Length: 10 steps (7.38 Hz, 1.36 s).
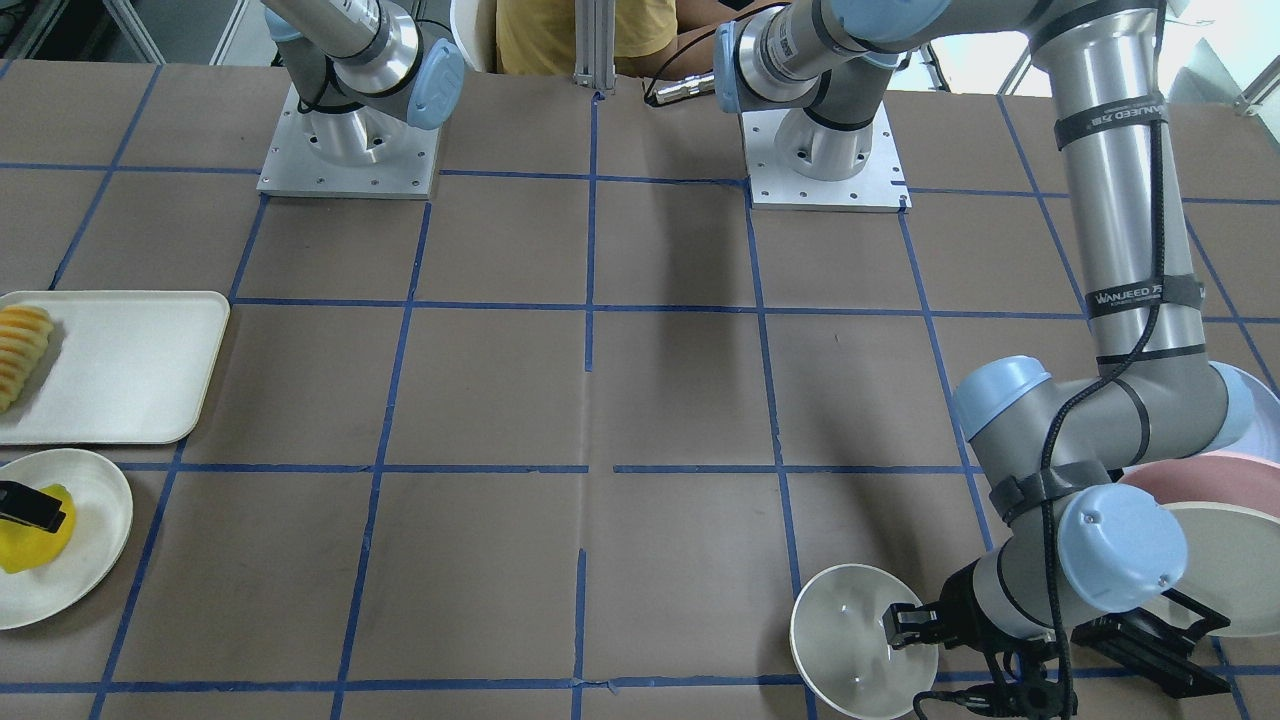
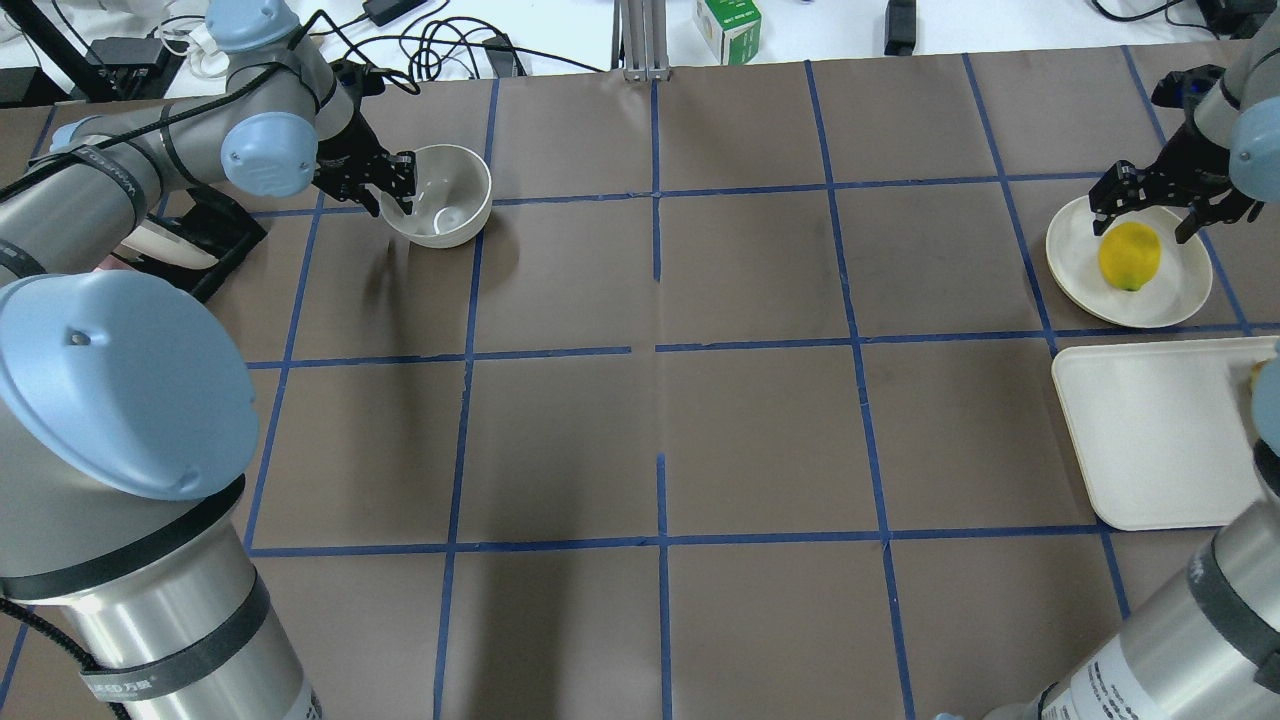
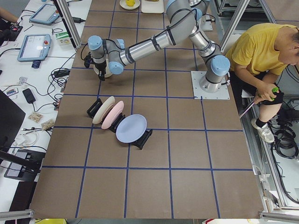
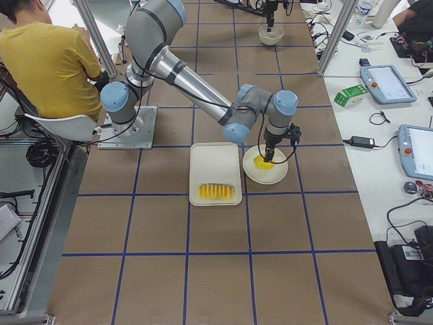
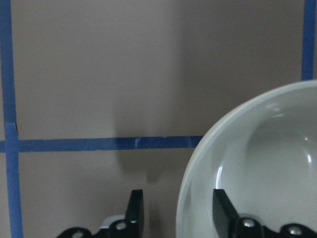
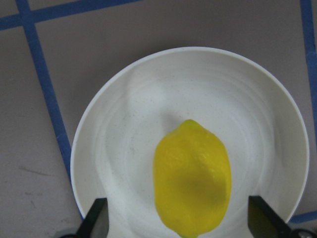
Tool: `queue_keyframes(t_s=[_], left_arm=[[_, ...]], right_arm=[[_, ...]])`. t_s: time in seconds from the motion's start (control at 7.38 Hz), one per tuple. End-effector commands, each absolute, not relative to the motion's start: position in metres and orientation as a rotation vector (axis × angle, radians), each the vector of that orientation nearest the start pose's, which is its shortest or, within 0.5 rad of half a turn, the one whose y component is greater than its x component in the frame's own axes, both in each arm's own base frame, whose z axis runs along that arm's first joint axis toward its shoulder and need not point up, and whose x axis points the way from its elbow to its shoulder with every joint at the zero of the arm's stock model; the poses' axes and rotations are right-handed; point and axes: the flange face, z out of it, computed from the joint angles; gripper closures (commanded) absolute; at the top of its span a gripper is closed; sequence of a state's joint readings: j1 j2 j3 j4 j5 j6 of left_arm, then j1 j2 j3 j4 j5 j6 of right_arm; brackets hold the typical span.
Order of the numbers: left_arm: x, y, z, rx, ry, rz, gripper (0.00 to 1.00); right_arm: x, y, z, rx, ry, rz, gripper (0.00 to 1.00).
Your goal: Place bowl and put lemon in it
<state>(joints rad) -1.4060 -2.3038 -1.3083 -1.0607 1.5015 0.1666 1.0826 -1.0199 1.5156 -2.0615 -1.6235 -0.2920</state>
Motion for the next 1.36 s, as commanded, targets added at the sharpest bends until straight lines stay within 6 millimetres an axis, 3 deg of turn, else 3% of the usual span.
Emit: queue_keyframes(t_s=[0.0,0.27,0.41,0.54,0.68,0.81,0.95,1.08,1.22], left_arm=[[-0.019,-0.751,0.199,0.000,3.238,-0.077,1.00],[-0.017,-0.749,0.223,-0.007,3.234,-0.088,1.00],[-0.023,-0.744,0.233,-0.016,3.238,-0.055,1.00],[-0.028,-0.738,0.242,-0.015,3.241,-0.030,1.00],[-0.035,-0.733,0.246,-0.009,3.242,-0.002,1.00],[-0.041,-0.727,0.254,-0.027,3.245,0.020,1.00],[-0.077,-0.716,0.260,-0.053,3.261,0.047,1.00],[-0.147,-0.694,0.253,-0.109,3.259,0.087,1.00],[-0.209,-0.664,0.246,-0.132,3.244,0.114,1.00]], right_arm=[[-0.206,-0.649,0.219,0.310,3.197,0.096,0.00],[-0.205,-0.650,0.207,0.321,3.190,0.121,0.00],[-0.206,-0.652,0.207,0.360,3.185,0.116,0.06],[-0.207,-0.651,0.209,0.363,3.193,0.116,0.60],[-0.212,-0.651,0.216,0.354,3.236,0.146,0.94],[-0.209,-0.644,0.229,0.353,3.243,0.176,1.00],[-0.202,-0.640,0.249,0.344,3.234,0.182,1.00],[-0.193,-0.634,0.275,0.332,3.235,0.172,1.00],[-0.171,-0.631,0.293,0.291,3.226,0.176,1.00]])
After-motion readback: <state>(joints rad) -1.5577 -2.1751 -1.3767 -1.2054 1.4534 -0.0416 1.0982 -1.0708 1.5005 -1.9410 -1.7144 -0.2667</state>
